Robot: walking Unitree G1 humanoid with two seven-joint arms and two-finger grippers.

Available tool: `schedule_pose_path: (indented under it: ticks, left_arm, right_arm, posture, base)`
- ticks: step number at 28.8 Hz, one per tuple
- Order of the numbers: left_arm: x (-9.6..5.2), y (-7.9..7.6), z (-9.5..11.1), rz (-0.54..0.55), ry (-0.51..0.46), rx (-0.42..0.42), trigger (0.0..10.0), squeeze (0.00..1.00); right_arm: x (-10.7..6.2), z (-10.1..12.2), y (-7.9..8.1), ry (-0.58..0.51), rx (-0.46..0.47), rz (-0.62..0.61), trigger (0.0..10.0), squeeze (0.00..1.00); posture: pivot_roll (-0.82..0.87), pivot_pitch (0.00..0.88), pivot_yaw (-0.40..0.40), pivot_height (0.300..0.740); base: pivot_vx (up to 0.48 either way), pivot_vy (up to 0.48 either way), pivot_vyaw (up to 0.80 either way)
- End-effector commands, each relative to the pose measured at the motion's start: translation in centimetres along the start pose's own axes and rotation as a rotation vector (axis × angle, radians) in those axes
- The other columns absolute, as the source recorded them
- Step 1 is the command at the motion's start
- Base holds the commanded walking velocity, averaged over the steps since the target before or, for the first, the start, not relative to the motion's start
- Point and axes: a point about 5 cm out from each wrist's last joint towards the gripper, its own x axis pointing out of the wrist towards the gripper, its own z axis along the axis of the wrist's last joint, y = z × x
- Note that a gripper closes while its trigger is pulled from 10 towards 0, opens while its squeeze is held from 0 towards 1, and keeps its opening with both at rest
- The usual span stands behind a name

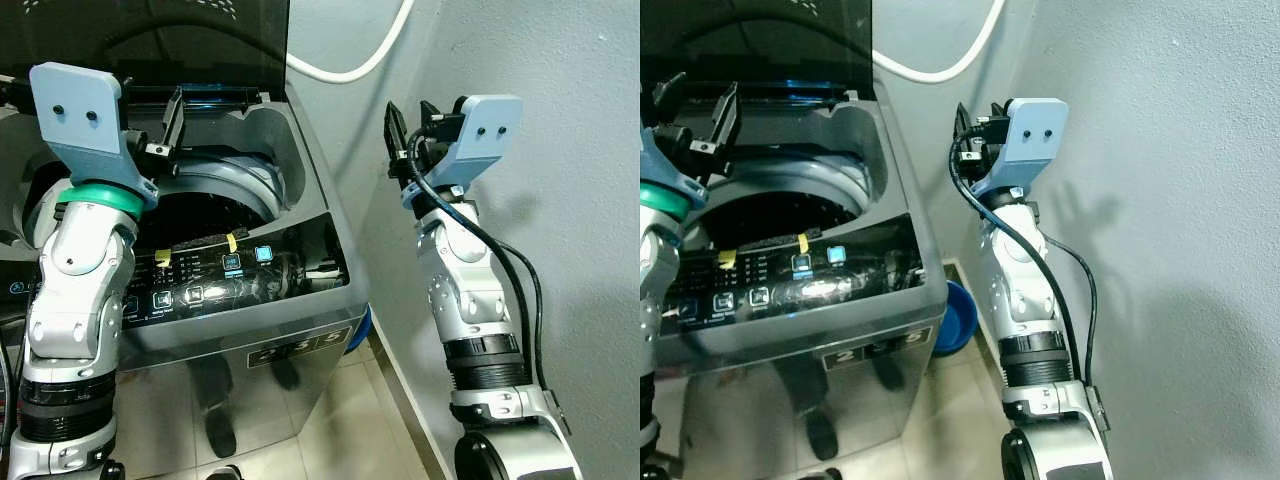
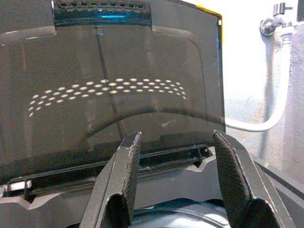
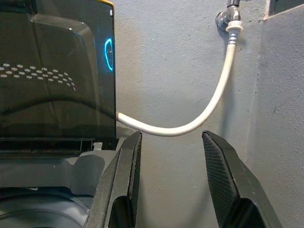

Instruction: Clothes washing

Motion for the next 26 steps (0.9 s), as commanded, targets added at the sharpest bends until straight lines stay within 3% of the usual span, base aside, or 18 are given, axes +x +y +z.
schedule_pose_path:
  ticks: [1,15,21,26]
  left_arm:
    - [0.02,-0.33,-0.42,-0.004,0.009,-0.008,10.0,0.00]
    - [0.22,-0.49,-0.55,-0.006,0.011,-0.014,10.0,0.00]
    - [0.38,-0.52,-0.69,-0.005,0.020,-0.013,10.0,0.00]
    - [0.44,-1.04,-0.81,-0.028,0.028,-0.020,10.0,0.00]
  right_arm:
    - [0.09,-0.01,-0.20,0.001,-0.023,-0.003,10.0,0.00]
    - [-0.17,-0.21,0.28,0.014,-0.035,0.020,10.0,0.00]
    - [-0.21,-0.27,0.53,0.025,-0.092,0.051,10.0,0.00]
    - [-0.31,-0.26,0.59,0.021,-0.086,0.060,10.0,0.00]
  posture:
    - [0.11,0.000,-0.054,0.740]
    - [0.10,0.000,-0.050,0.740]
    - [0.10,0.000,-0.047,0.740]
    - [0.09,0.000,-0.043,0.740]
  base:
    - [-0.341,0.000,0.00]
    - [-0.463,0.000,0.00]
    - [-0.136,0.000,0.68]
    - [0.000,0.000,0.80]
